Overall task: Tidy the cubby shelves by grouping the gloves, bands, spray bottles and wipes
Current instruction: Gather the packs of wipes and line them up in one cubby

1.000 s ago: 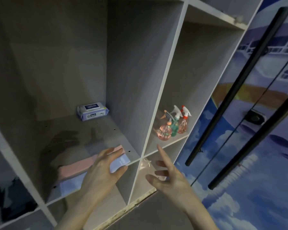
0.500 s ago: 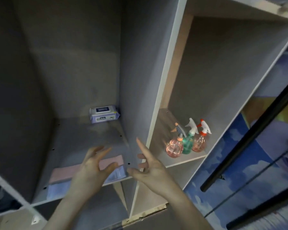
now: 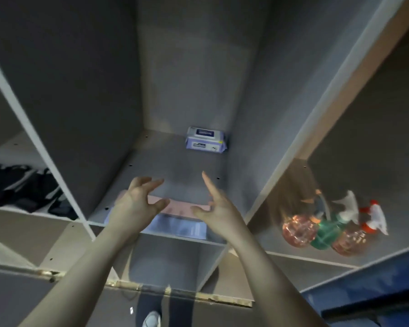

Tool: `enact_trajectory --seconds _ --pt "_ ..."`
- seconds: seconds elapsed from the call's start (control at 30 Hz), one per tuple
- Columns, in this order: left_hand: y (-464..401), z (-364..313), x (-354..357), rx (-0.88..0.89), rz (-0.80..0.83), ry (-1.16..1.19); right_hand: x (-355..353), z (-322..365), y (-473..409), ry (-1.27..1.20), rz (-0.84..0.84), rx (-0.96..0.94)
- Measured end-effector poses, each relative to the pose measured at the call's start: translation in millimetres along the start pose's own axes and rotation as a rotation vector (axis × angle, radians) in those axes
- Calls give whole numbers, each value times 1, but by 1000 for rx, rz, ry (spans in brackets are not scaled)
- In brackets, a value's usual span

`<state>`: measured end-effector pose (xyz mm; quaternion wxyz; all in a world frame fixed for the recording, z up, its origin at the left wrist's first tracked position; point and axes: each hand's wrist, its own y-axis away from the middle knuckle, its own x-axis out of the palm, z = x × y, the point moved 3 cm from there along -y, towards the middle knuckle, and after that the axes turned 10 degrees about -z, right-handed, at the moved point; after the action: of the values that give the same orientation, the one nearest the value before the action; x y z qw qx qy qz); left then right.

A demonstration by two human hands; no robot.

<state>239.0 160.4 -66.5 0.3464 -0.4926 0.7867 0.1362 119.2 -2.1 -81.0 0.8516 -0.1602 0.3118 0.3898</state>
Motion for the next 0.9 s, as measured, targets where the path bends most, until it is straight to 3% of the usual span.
enact_trajectory --seconds 0.17,0.33,0.6,0.77,0.9 --pt "-63 50 32 -130 22 6 42 -25 -63 -217 -31 123" --pt "-136 90 64 -128 97 -30 90 -43 -130 -146 -35 165" --pt "-203 138 123 77 340 -490 140 -99 -197 622 292 67" --pt "-221 156 143 7 407 -589 116 -83 -266 699 -98 -148" --pt "-222 156 145 21 419 -621 75 -70 -340 816 -149 -189"
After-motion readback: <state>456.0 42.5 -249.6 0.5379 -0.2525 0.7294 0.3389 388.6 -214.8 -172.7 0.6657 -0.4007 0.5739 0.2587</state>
